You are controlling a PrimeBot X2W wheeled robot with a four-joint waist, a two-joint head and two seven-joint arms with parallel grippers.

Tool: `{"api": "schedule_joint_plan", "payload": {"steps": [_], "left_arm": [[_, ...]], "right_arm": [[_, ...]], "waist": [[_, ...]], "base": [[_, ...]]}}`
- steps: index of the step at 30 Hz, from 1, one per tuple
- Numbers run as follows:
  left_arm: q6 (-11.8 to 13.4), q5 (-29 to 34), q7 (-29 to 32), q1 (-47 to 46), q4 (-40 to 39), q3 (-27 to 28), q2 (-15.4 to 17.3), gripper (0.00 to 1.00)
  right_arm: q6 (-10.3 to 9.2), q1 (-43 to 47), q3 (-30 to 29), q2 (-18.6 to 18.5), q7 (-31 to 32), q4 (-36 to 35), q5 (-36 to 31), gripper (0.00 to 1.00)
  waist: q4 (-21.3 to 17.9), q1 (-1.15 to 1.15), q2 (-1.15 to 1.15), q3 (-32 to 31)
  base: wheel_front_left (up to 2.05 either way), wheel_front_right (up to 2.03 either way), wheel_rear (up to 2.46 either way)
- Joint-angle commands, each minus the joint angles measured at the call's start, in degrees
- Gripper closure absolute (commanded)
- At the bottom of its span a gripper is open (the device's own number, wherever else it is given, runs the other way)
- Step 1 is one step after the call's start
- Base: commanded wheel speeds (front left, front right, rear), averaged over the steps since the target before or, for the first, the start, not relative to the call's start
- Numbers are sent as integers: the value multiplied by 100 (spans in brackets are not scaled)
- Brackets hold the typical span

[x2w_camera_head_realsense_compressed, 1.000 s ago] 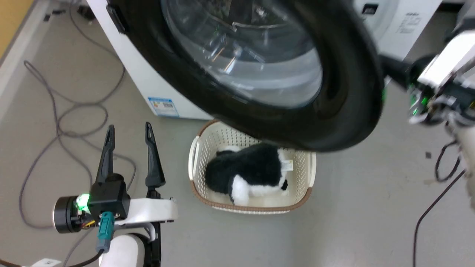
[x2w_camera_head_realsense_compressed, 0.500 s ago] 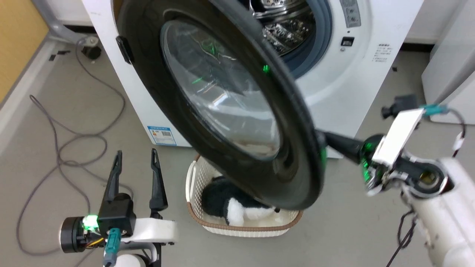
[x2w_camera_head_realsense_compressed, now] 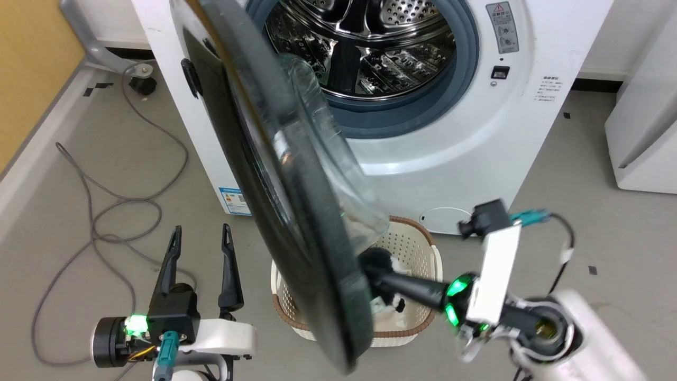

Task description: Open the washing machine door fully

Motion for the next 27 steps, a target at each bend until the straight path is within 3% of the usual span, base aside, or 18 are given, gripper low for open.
{"api": "schedule_joint_plan", "payload": {"steps": [1,8,13,16,18,24,27], "left_arm": [[-24,15,-30,85,32,-10,27,0],[-26,6,-30,115,86,-19,32,0],[-47,2,-30,135,111,-36,33,0],[-59,-1,-30,125,126,-38,38,0],[-51,-7,-30,128,126,-19,41,0],[-31,-26,-30,194,129,36,45,0],[-19,-33,-30,258,115,81,56,0]], "right_arm": [[7,215,103,122,35,-159,-39,100],[7,502,330,288,32,-403,-182,100],[7,567,78,236,-562,-644,-555,100],[7,596,-306,211,-1573,-913,-1014,100],[7,535,-462,29,-2489,-1120,-1705,100],[7,544,-177,-607,-4949,-1143,-3233,100],[7,557,-182,-902,-5618,-908,-3942,100]], "waist": [[17,1,0,-21],[21,1,0,-89],[33,1,0,-125],[44,1,0,-152],[31,1,0,-173],[-82,1,0,-280],[-163,1,0,-343]], "base": [[0,0,0],[0,0,0],[0,0,0],[0,0,0],[0,0,0],[0,0,0],[0,0,0]]}}
